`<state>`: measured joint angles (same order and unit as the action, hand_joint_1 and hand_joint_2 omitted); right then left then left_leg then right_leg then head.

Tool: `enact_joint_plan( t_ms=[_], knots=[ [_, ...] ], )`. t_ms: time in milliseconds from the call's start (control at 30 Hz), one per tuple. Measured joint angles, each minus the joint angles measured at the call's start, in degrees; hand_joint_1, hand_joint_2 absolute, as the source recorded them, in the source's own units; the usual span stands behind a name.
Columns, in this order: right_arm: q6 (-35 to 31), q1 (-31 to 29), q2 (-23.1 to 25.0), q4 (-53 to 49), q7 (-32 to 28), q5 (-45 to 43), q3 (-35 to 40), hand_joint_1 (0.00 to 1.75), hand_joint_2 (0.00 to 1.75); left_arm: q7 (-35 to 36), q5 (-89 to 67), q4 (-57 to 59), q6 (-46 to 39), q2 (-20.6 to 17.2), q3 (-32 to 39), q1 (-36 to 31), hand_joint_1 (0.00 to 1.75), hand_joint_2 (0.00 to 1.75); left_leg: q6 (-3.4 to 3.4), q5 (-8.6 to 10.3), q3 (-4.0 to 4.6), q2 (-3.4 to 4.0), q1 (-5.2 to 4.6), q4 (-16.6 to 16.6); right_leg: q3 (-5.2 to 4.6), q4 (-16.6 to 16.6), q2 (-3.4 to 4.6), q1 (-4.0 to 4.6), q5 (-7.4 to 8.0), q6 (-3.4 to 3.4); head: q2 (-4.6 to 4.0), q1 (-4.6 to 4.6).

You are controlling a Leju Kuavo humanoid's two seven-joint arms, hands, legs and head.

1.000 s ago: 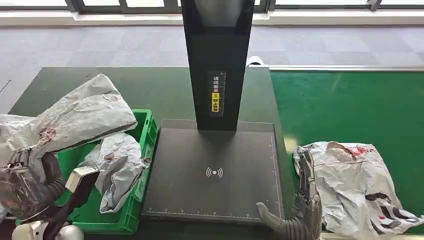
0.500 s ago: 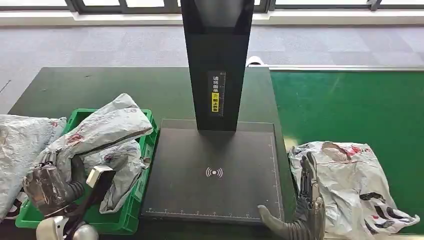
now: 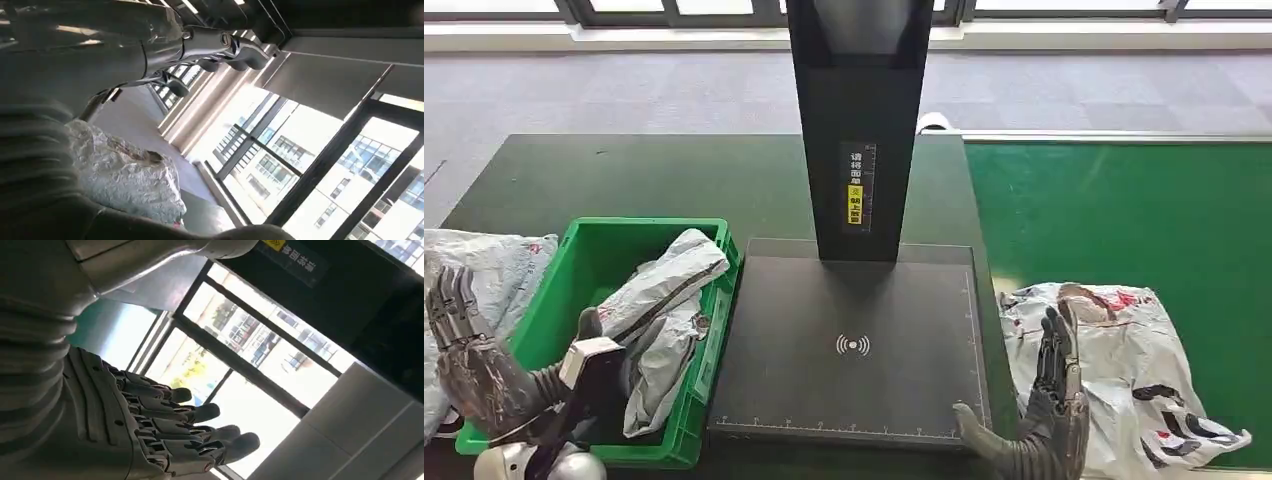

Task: Moved the parcel from conveyor to table for the left to box.

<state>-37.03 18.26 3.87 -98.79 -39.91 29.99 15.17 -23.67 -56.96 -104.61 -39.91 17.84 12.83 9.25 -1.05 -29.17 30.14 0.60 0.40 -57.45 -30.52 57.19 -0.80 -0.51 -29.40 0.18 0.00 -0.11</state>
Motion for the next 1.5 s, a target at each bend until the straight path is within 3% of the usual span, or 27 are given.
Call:
enact_joint_plan(
  t_ms=[367, 533, 767, 1067, 1467, 1500],
  knots=[
    [-1.9, 2.2, 0.0, -1.5, -0.1, 0.6, -2.1, 0.00, 1.75, -4.0, 5.8, -3.3, 0.0, 0.2, 0.3, 1.3, 0.00, 0.00, 0.00, 0.00, 0.00, 0.00, 0.00, 0.0, 0.01, 0.0, 0.01, 0.01, 0.00, 0.00, 0.00, 0.00],
    [-2.9, 2.8, 0.1, -1.5, 3.0, 2.0, -5.6, 0.00, 1.75, -13.2, 21.4, -6.7, 0.0, 0.4, 3.5, 2.1, 0.00, 0.00, 0.00, 0.00, -0.03, 0.02, 0.00, 0.0, 0.01, 0.0, 0.03, -0.01, 0.00, 0.00, 0.00, 0.00],
    [-2.4, 2.7, 2.2, 1.5, 9.7, 13.3, -20.4, 0.00, 1.75, -16.4, 28.1, -9.5, 0.0, 1.2, 2.3, 5.3, 0.00, 0.00, 0.05, -0.04, 0.00, -0.02, -0.01, 0.0, 0.02, 0.0, -0.03, -0.03, -0.01, 0.01, 0.00, 0.00],
    [0.0, -3.0, 5.2, 15.4, 16.2, 24.1, -43.8, 0.00, 1.75, -16.6, 27.5, -12.4, 0.0, 1.9, 0.3, 7.8, 0.00, 0.00, 0.06, -0.04, -0.02, -0.01, -0.05, 0.0, 0.05, -0.1, -0.03, -0.06, 0.01, 0.03, 0.00, 0.00],
    [3.3, -10.9, 5.0, 31.6, 16.9, 29.5, -56.7, 0.00, 1.75, -16.6, 26.2, -12.9, 0.0, 1.9, 0.3, 7.8, 0.00, 0.00, 0.05, -0.04, -0.06, 0.01, -0.02, 0.0, 0.05, 0.0, 0.01, -0.03, 0.01, 0.03, 0.00, 0.00],
    [3.3, -11.4, 5.0, 32.5, 16.8, 29.5, -57.1, 0.00, 0.00, -16.6, 26.2, -12.9, 0.0, 1.9, 0.3, 7.8, 0.00, 0.00, 0.05, -0.04, -0.06, 0.01, -0.02, 0.0, 0.06, 0.0, 0.01, -0.03, 0.01, 0.03, 0.00, 0.00]
  ],
)
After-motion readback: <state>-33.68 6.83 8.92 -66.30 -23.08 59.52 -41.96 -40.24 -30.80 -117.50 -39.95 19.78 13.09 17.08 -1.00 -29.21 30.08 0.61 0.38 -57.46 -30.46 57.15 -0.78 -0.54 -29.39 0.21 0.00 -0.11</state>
